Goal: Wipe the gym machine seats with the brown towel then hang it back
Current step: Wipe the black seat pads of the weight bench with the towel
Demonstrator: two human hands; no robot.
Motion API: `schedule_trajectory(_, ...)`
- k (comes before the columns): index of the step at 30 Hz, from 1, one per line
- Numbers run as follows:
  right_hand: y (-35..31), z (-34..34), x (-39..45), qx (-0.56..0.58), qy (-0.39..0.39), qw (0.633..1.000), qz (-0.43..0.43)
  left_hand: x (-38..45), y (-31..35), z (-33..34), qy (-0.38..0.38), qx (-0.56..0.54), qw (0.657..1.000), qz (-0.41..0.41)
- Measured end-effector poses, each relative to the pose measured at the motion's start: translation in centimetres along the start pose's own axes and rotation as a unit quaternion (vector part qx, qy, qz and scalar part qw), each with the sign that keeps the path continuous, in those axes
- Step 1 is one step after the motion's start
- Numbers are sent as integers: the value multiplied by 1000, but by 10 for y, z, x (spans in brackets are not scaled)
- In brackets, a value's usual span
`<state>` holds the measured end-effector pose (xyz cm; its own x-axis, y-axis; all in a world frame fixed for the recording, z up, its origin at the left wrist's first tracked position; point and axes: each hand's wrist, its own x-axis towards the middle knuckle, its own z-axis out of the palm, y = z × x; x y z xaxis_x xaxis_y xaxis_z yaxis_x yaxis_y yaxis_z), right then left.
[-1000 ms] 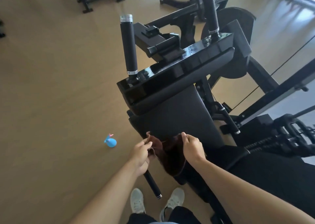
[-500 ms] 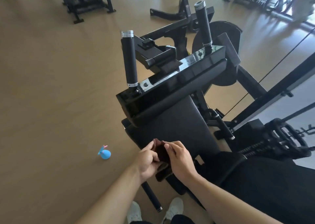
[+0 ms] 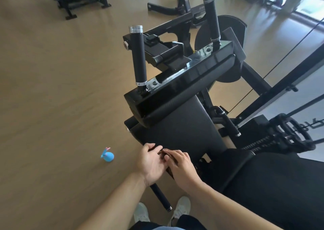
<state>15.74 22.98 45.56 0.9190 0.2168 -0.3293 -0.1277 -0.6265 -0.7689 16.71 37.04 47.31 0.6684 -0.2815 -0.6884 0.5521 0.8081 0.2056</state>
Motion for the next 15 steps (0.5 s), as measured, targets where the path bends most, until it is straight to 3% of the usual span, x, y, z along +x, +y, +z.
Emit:
schedule_trajectory(2, -4, 3, 0, 40, 56, 997, 26, -1, 3, -6, -4, 25, 999, -22)
schedule_trajectory(4, -10, 2, -1, 84, 99, 990, 45, -5, 2, -9, 41, 185, 982, -25)
schedule_trajectory(5, -13, 0, -2, 98, 101, 989, 47, -6, 1, -12, 93, 311, 946, -5)
schedule_trajectory(7, -19, -3, -3, 112, 70, 991, 36, -10, 1, -17, 186, 518, 831, 77)
schedule_trajectory(9, -24, -6, -1, 129, 14, 991, 32, -12, 6, -29, 171, 588, 775, 153)
schedule_trajectory(12, -28, -10, 6, 66, -42, 997, 10, -16, 10, -41, 32, 594, 795, 120)
schedule_trajectory(15, -31, -15, 13, 25, -42, 999, -8, -19, 10, -46, 25, 604, 790, 98)
